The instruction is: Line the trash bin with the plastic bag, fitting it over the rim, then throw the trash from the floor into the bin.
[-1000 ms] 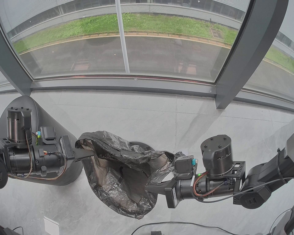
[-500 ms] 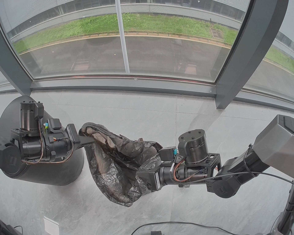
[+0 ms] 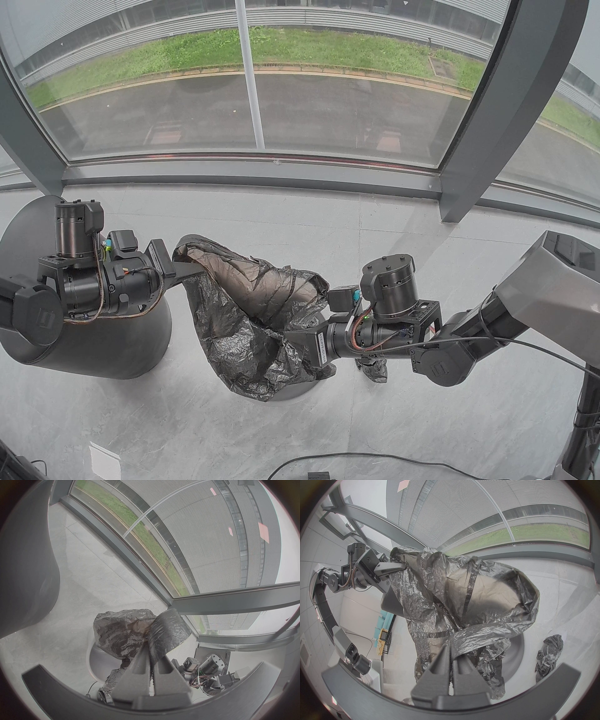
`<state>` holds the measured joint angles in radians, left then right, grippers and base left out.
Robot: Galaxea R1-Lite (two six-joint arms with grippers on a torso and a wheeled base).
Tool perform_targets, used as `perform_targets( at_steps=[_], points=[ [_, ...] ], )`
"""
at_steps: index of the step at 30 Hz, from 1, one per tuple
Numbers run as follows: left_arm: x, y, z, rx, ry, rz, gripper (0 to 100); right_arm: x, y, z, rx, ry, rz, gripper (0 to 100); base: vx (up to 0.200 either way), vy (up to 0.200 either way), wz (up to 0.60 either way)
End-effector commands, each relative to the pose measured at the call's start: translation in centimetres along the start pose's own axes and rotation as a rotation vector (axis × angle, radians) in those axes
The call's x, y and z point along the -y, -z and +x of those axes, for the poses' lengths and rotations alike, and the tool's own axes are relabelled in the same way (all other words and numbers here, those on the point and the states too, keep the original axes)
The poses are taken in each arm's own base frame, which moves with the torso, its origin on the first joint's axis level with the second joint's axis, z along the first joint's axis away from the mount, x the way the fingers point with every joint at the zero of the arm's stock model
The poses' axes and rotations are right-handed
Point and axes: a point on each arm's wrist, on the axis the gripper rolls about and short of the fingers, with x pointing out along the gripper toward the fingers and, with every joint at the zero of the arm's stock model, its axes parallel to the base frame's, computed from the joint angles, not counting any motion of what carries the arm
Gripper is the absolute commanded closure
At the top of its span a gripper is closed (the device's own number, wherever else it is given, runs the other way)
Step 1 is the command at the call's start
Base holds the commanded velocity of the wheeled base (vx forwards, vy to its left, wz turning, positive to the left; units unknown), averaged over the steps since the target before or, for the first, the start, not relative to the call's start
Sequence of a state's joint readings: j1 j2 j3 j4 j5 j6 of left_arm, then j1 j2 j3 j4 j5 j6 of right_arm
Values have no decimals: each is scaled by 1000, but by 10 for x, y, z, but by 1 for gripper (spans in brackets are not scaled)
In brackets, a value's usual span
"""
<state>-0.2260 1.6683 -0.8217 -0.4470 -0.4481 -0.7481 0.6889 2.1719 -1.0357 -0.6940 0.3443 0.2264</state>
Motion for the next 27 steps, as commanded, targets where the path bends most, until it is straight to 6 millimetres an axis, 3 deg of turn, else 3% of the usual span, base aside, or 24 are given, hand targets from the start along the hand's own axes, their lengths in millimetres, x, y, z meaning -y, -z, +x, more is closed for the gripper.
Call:
perform_targets(
  at_steps=[1, 12, 17, 27],
  points=[
    [-3, -1, 6, -6, -7, -7, 100, 2, -2, 3, 5, 1, -6, 100, 0, 0, 0],
    [-10, -8, 10, 5, -27, -13, 100, 9, 3, 21, 11, 50, -21, 100, 0, 0, 0],
    [-24, -9, 15, -2, -62, 5, 100, 12, 12, 33, 26, 78, -36, 100, 0, 0, 0],
    [-36, -4, 12, -18, -97, -21, 100, 9, 22, 24, -9, 83, -26, 100, 0, 0, 0]
  ],
)
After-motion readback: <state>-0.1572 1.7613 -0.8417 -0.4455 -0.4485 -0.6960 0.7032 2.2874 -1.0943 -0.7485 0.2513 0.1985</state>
